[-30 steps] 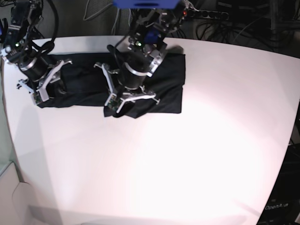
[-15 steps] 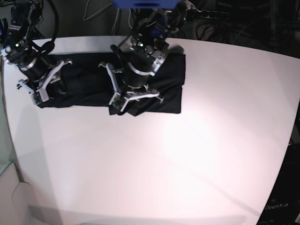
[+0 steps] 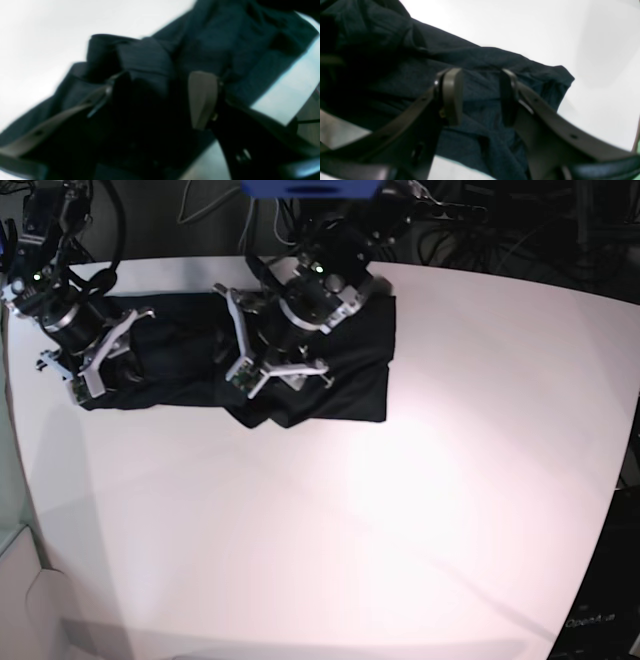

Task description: Fold the T-shirt properly

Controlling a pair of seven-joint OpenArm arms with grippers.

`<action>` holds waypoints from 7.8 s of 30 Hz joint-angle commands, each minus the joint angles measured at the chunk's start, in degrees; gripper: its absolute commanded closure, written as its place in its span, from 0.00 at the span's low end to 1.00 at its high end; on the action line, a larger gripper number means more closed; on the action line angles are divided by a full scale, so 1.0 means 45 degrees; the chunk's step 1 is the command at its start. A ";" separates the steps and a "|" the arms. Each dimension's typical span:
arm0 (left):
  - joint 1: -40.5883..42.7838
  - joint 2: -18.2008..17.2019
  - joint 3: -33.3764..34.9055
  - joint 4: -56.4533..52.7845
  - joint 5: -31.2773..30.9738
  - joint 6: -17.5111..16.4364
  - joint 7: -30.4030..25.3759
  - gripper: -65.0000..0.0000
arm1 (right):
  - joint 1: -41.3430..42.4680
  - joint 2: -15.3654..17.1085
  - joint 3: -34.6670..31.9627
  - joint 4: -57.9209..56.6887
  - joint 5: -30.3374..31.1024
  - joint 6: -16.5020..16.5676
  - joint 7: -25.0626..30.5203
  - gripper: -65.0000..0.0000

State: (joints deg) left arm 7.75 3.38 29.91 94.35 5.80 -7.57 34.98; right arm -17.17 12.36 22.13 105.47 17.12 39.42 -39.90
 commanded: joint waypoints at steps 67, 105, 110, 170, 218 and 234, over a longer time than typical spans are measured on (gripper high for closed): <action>0.0398 -0.1405 -0.3746 -0.2045 -0.0029 0.0599 -0.0223 1.00 | 0.2047 0.0662 0.2398 -0.4693 0.0190 0.0129 0.0398 0.45; -0.0091 -0.1620 -0.3941 -0.0678 -0.0029 0.0599 -0.0067 1.00 | 0.2379 -0.0861 0.2301 -0.5338 0.0170 0.0129 0.0691 1.00; 0.0066 -0.1678 -0.3941 0.0534 -0.0010 0.0599 -0.0047 1.00 | 0.1989 -0.0881 0.2301 -0.3521 0.0170 0.0129 0.0593 1.00; 0.0593 -0.1717 -0.5817 -0.1010 -0.0029 0.0599 0.0031 1.00 | 0.3200 -0.4747 -0.6334 -0.2232 0.0248 -0.0564 -0.1321 1.00; 0.2195 -0.1835 -0.9118 0.2370 -0.0010 0.0579 -0.0028 1.00 | 0.4821 -0.4747 -0.8698 -0.5377 0.1870 -0.1698 0.0476 1.00; 0.2430 -0.1835 -0.9489 0.2292 -0.0010 0.0560 -0.0008 1.00 | 0.5427 -0.4747 -0.8698 -0.6529 0.1870 -0.1717 0.0495 0.98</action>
State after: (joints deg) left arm 18.96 -4.73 -12.67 103.81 5.74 -5.37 36.21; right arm 5.89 -8.40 -16.91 75.07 24.29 31.42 -39.24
